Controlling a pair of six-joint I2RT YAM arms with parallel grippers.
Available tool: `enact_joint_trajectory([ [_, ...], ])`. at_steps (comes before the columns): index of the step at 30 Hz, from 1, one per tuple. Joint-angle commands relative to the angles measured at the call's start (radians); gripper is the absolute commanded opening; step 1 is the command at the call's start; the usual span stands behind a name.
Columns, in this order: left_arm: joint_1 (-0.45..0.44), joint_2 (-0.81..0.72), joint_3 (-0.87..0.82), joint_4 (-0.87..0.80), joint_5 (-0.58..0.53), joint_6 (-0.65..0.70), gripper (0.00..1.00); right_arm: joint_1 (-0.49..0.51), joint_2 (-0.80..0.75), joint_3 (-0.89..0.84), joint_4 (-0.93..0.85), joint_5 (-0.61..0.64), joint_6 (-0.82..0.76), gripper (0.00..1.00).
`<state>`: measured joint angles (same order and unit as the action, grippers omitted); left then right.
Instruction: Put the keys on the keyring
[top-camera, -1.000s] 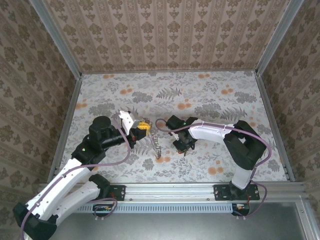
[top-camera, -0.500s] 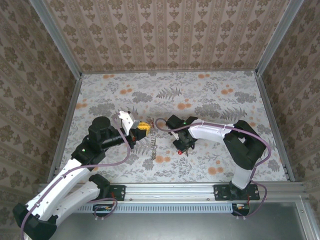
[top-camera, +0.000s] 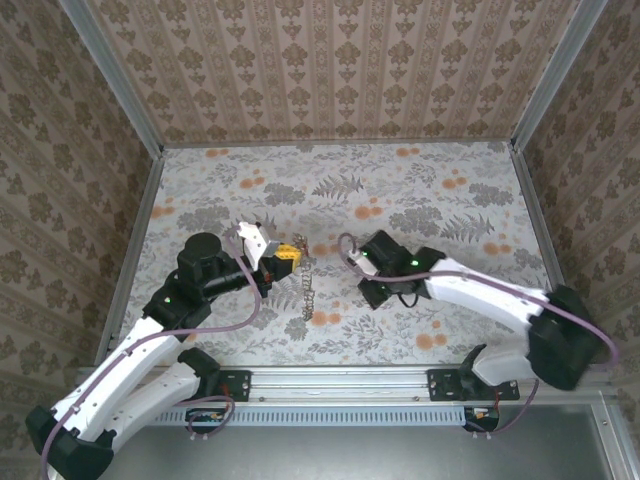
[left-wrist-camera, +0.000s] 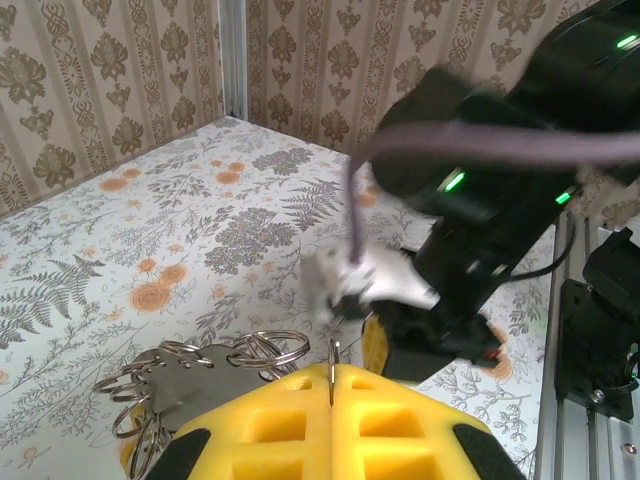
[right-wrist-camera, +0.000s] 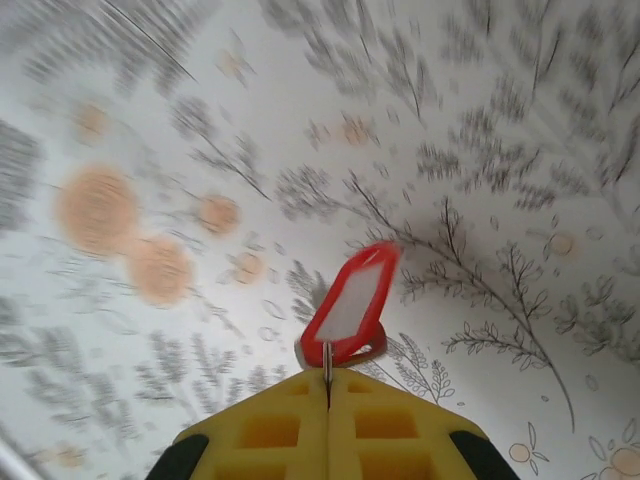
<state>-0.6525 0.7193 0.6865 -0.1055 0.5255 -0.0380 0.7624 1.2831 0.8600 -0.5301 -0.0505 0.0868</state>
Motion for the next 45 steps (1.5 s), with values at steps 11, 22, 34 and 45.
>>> enact_joint_trajectory([
  [11, -0.077, 0.017, 0.024, 0.056, 0.027, 0.1, 0.0, 0.034, -0.435, -0.05, 0.323, -0.361, 0.008, 0.0],
  [22, -0.238, 0.037, 0.046, 0.022, -0.099, 0.211, 0.0, 0.062, -0.332, -0.021, 0.508, -0.441, 0.217, 0.0],
  [34, -0.243, 0.044, 0.048, 0.039, -0.092, 0.214, 0.0, 0.113, -0.302, -0.024, 0.521, -0.402, 0.207, 0.0],
  [45, -0.244, 0.022, 0.042, 0.033, -0.09, 0.216, 0.0, 0.173, -0.292, -0.021, 0.501, -0.232, 0.188, 0.0],
])
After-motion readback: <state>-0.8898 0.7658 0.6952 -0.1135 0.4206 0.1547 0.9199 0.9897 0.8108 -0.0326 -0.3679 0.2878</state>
